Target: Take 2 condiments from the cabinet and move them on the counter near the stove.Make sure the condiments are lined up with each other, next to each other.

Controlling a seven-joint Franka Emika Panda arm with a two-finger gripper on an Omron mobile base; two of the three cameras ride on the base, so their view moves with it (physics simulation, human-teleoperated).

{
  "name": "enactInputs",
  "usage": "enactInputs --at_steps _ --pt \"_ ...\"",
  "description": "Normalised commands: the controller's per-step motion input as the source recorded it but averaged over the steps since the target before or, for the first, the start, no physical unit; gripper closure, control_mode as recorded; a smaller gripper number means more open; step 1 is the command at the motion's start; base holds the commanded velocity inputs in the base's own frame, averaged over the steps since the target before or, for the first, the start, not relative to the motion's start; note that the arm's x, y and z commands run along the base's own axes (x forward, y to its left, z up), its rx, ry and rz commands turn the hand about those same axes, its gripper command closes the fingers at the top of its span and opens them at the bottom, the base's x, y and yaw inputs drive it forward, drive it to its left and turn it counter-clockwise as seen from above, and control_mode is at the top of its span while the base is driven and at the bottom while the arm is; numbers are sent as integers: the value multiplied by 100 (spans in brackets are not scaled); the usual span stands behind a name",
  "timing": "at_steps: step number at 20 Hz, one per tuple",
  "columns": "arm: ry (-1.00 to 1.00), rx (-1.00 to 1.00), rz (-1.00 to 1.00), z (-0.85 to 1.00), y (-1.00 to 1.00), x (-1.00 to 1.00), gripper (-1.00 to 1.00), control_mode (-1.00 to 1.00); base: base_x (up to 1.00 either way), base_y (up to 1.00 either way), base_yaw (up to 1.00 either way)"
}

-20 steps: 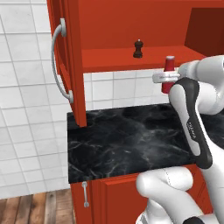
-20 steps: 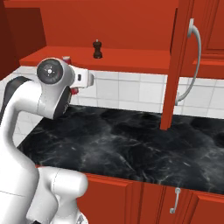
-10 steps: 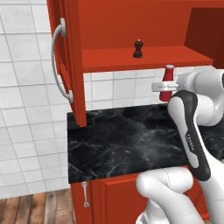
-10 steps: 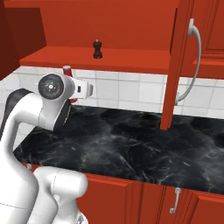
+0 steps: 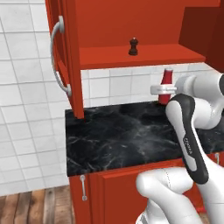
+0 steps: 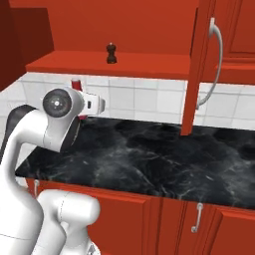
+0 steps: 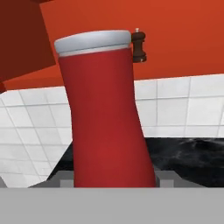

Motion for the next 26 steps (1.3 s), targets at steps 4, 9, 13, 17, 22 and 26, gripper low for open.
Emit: enactInputs --at_steps 4,9,13,17,22,26 --pt "0 0 0 0 0 0 100 100 -69 -8 -36" --pt "0 0 0 0 0 0 100 100 -45 -1 -56" --pt "0 0 0 0 0 0 100 100 -34 0 -59" --pt "0 0 0 0 0 0 100 100 -47 -9 -60" --pt "0 0 0 0 0 0 100 100 -39 -8 -57" --pt "0 0 0 0 0 0 100 100 -40 -12 -53"
